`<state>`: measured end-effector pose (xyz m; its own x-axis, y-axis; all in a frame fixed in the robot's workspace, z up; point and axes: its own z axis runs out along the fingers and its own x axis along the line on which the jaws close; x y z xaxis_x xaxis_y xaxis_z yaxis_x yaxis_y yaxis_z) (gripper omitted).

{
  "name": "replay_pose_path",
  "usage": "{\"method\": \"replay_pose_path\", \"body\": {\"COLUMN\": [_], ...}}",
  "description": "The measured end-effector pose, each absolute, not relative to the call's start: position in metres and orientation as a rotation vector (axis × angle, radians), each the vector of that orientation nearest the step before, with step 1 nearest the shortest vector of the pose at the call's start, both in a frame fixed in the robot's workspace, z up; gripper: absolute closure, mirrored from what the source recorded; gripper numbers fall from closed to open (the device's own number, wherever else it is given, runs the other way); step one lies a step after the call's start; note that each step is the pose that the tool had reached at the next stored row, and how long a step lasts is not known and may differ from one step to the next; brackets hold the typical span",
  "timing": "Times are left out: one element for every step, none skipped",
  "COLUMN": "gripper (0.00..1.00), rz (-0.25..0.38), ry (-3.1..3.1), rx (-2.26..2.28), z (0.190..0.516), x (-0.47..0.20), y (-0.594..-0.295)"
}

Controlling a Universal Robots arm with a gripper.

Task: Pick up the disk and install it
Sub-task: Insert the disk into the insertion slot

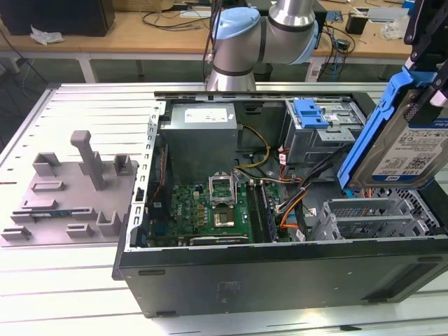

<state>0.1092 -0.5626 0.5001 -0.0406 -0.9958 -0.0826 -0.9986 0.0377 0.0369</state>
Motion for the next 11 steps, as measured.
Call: {"method": "replay_pose_path", "body": {"gripper": [0.64, 0.64, 0.64, 0.64, 0.64, 0.64, 0.64, 0.64, 0.64, 0.64, 0.64], "rz": [0.130, 0.130, 0.130, 0.130, 0.130, 0.130, 0.129, 0.129, 0.129, 0.129, 0.129], "ry": [2.238, 2.237, 2.237, 2.237, 2.236, 2.236, 2.235, 2.234, 2.233, 2.232, 2.231], "rx": [-2.152, -2.153, -2.153, -2.154, -2.154, -2.155, -2.156, -2.157, -2.158, -2.159, -2.160], "z": [0.4998, 0.4995, 0.4993, 0.4991, 0.4988, 0.4985, 0.4982, 0.4978, 0.4974, 0.4973, 0.4969], "x": [0.1096, 0.1102, 0.1105, 0.1107, 0.1110, 0.1111, 0.1112, 0.1113, 0.1114, 0.1115, 0.1115], "y": [-0.5626, -0.5626, -0.5626, -0.5626, -0.5626, -0.5626, -0.5626, -0.5625, -0.5623, -0.5621, -0.5620]}}
